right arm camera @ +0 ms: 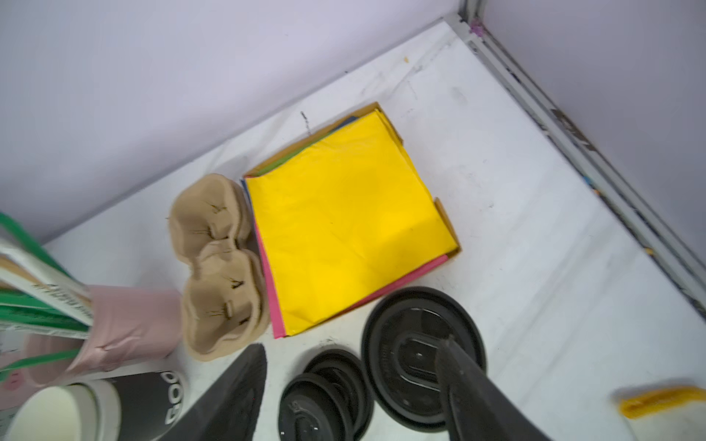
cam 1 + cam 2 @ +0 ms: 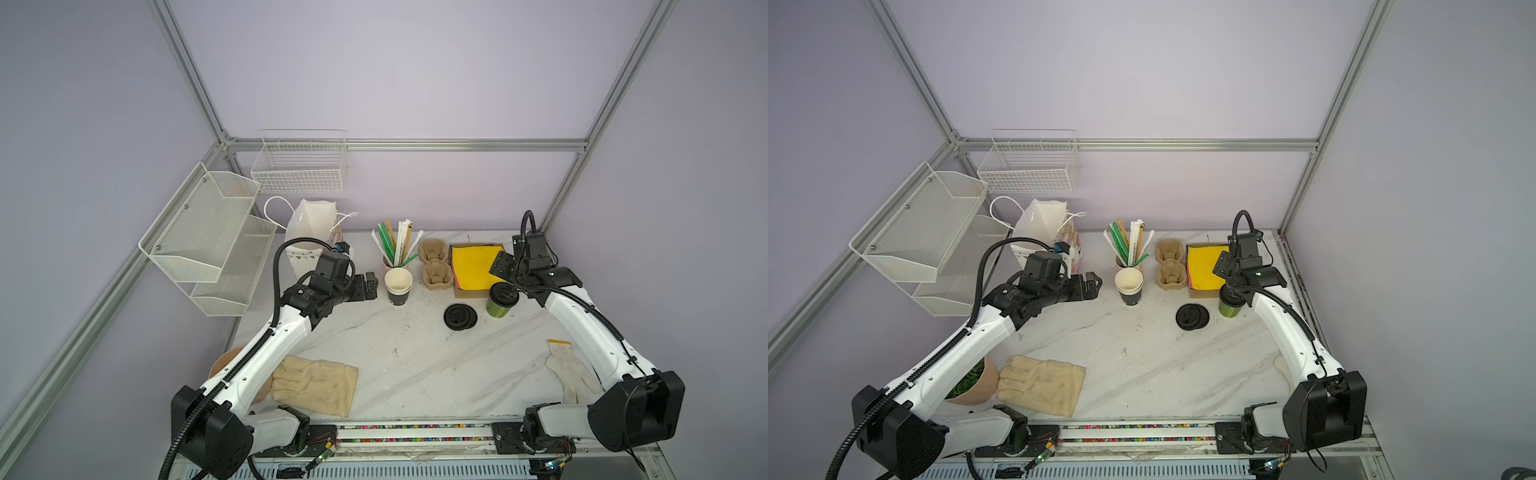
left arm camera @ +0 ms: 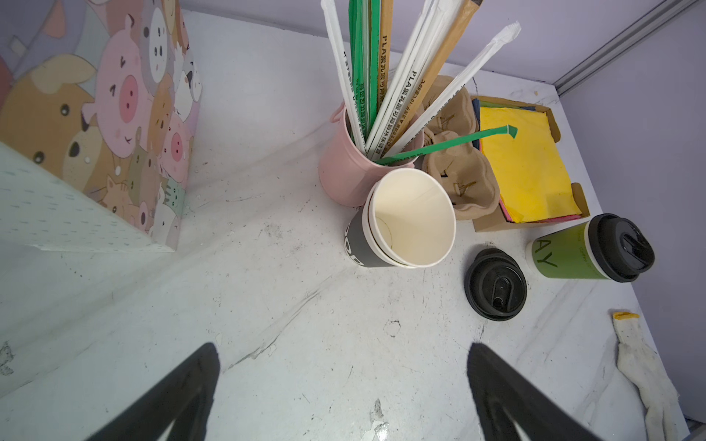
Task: Pack a coffee takeout order
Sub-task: Place the coffee cup at the middle-right of the table, then pick up the cup tray from the cup tray.
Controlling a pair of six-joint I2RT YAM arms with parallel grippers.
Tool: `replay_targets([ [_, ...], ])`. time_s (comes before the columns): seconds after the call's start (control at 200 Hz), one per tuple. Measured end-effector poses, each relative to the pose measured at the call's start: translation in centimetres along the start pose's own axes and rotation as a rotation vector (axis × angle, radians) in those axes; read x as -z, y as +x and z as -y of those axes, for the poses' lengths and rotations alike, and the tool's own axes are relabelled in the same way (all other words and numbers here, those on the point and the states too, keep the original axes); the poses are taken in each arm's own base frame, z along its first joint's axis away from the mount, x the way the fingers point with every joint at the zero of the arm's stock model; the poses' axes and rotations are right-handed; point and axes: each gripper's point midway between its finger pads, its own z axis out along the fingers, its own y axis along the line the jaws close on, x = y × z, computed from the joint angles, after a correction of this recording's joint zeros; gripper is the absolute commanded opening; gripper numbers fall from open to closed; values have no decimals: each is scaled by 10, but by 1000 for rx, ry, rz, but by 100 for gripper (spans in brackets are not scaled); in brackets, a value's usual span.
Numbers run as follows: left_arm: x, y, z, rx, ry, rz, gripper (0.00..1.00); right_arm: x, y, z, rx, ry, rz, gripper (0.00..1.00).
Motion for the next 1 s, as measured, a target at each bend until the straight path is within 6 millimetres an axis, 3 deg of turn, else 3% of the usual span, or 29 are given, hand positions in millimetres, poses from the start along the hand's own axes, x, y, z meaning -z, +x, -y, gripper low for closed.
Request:
replay_targets([
  [0.17,0,-3,-2,6,-1,9,100,-10,15,-41,37,-130,-41,62],
  [0.405,0,-5,-6,14,-8,13,100,-57,62,-85,100,-212,-153,55],
  [0.705,0,-6,-8,17,-12,15,100,-122,106,-81,124,-164,-244,49],
  [1.005,0,-7,-10,21,-14,17,100,-152,120,-81,142,-145,-257,42],
])
